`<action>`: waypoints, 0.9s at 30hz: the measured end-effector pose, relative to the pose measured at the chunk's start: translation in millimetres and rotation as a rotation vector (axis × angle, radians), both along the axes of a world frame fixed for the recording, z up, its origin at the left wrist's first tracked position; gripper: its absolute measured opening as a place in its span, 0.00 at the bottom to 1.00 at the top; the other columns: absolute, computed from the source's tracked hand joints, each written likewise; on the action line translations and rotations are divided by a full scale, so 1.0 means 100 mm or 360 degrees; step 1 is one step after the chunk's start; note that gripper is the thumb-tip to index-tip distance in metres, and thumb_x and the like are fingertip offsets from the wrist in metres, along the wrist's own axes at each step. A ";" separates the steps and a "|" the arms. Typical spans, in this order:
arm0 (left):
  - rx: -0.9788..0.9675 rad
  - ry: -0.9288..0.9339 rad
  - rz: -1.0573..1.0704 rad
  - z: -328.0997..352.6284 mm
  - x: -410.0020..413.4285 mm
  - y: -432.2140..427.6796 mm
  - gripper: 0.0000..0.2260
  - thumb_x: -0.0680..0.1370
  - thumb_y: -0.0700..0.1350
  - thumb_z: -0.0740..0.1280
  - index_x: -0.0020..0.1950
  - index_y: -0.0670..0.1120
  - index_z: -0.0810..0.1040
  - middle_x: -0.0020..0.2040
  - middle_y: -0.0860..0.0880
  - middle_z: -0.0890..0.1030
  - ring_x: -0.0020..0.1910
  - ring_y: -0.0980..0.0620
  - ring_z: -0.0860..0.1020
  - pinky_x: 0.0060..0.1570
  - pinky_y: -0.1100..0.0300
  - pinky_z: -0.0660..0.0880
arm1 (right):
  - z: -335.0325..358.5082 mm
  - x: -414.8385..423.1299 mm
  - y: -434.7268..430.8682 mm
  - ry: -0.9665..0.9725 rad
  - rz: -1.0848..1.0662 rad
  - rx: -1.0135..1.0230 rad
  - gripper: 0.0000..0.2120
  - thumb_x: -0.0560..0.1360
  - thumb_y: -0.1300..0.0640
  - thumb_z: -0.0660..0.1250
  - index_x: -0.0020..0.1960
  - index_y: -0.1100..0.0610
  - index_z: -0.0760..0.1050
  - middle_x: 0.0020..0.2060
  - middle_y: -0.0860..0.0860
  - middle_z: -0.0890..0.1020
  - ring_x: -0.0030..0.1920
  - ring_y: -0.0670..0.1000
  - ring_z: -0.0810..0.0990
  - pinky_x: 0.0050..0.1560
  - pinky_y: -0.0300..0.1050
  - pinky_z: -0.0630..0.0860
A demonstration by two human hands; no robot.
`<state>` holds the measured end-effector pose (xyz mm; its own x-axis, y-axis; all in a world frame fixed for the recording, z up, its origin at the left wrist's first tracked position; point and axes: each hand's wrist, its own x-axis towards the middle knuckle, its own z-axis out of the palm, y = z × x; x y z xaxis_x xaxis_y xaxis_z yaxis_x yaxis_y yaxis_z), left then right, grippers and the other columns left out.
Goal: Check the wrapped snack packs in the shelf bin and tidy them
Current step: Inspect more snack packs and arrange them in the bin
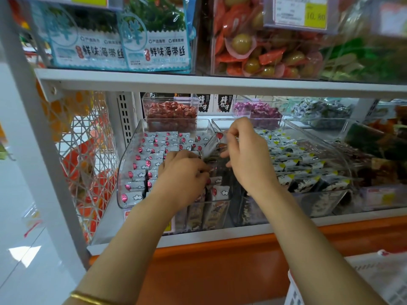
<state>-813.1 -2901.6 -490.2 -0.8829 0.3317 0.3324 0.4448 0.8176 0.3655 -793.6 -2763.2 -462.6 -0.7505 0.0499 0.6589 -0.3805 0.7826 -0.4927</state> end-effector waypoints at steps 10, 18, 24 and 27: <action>0.0355 0.0110 0.0059 0.06 -0.02 -0.13 0.11 0.78 0.44 0.63 0.58 0.47 0.79 0.59 0.46 0.76 0.62 0.44 0.69 0.61 0.55 0.65 | -0.02 0.04 0.10 0.0136 0.0030 -0.0476 0.06 0.81 0.62 0.54 0.46 0.57 0.64 0.38 0.47 0.75 0.31 0.44 0.81 0.27 0.46 0.78; 0.0976 -0.0214 -0.0004 0.12 0.05 -0.12 0.20 0.78 0.50 0.63 0.69 0.45 0.69 0.54 0.48 0.79 0.43 0.53 0.77 0.33 0.68 0.73 | -0.01 0.13 0.05 -0.0196 0.0393 -0.1676 0.06 0.81 0.62 0.55 0.46 0.60 0.67 0.34 0.55 0.79 0.27 0.51 0.82 0.25 0.40 0.77; 0.1627 -0.0631 -0.0075 0.16 0.06 -0.20 0.09 0.78 0.46 0.64 0.50 0.41 0.78 0.40 0.47 0.79 0.42 0.48 0.80 0.38 0.61 0.78 | -0.03 0.17 0.08 -0.0360 0.0670 -0.1945 0.05 0.78 0.62 0.62 0.44 0.62 0.73 0.29 0.52 0.82 0.31 0.49 0.83 0.28 0.37 0.77; 0.2095 -0.0874 -0.0196 0.21 0.09 -0.22 0.07 0.77 0.45 0.65 0.41 0.42 0.77 0.35 0.49 0.77 0.35 0.54 0.77 0.34 0.66 0.77 | -0.05 0.20 0.10 -0.0441 0.0737 -0.2087 0.05 0.76 0.64 0.63 0.42 0.62 0.76 0.30 0.52 0.83 0.33 0.49 0.83 0.30 0.36 0.77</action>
